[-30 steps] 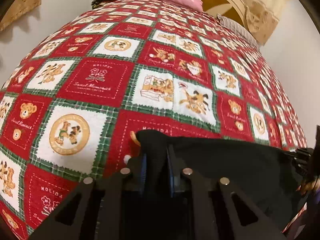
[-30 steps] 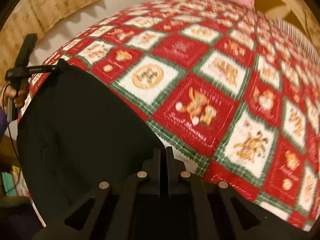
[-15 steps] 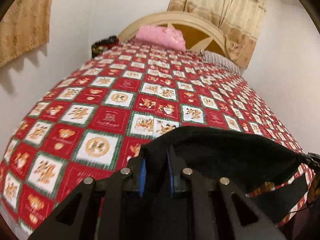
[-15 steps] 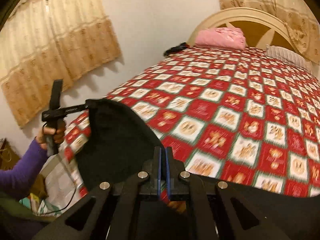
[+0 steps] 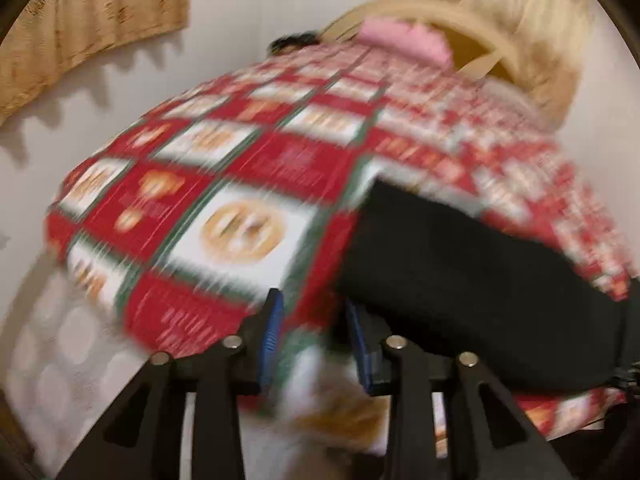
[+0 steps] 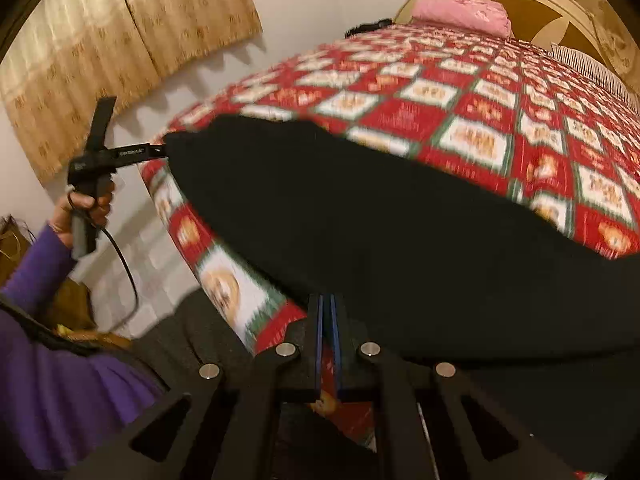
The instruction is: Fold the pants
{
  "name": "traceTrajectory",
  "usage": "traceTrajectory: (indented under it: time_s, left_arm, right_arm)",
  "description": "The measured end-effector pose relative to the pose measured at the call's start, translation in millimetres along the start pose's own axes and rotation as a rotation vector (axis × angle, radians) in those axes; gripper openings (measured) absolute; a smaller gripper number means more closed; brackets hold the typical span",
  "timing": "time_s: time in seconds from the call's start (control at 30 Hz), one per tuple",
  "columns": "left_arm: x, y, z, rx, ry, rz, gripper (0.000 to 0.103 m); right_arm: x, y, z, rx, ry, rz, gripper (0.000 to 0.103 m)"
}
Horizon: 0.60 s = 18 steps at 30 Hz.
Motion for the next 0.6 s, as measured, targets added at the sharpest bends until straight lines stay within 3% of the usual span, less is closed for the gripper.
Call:
traceTrajectory:
  time_s: [0.03, 0.07, 0.23, 0.3, 0.33, 0.37, 0.43, 0.5, 0.6]
  left_arm:
    - [-3.1, 4.6, -0.4, -0.01, -0.021, 0.03, 0.061]
    - [-5.9, 11.4, -1.5, -0.019, -0.031, 0.06, 0.065]
    - [-28.1, 32.8, 9.9, -0.063, -0.076, 0.143, 0.067]
    - [-48.3, 27.0, 21.5, -0.033, -0.148, 0.174, 0.067]
    - [-53.3, 23.5, 23.1, -0.016, -0.173, 0.179, 0.067]
    - [-61.9, 10.2, 31.4, 0.019, -0.218, 0.173, 0.067]
    - [-65.8, -10.2, 38.7, 0.06, -0.259, 0.15, 0.067]
    - [-59.1, -42.0, 43.0, 0.116, -0.276, 0.11, 0.067]
    - [-39.8, -71.8, 32.9, 0.18, -0.257, 0.1, 0.067]
  right_arm:
    - [3.1, -0.2, -3.3, 0.001, 0.013, -0.006, 0.004]
    - [6.7, -1.6, -5.3, 0.01, 0.026, -0.012, 0.005]
    - [-5.0, 2.6, -9.1, 0.018, 0.048, 0.018, 0.014]
    - [-25.9, 3.1, 0.6, 0.032, -0.019, 0.058, 0.021]
    - [-34.6, 2.4, 9.8, 0.041, -0.058, 0.079, 0.036]
    - [-41.9, 1.0, 18.1, 0.047, -0.095, 0.096, 0.058]
    - [-56.0, -2.0, 38.5, 0.059, -0.192, 0.125, 0.079]
    - [-61.3, -11.3, 66.7, 0.086, -0.278, 0.129, 0.08]
    - [-38.0, -27.1, 97.7, 0.119, -0.281, 0.159, 0.08]
Point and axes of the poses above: each gripper's, at about its wrist camera, not at the fingertips, and x roughly the way its jaws point, y to its left, z to its top, the point moved 4 cm from there along x, roughly the way its jaws point, and after that the axes turned 3 degrees about -x, right-handed, at the moved point
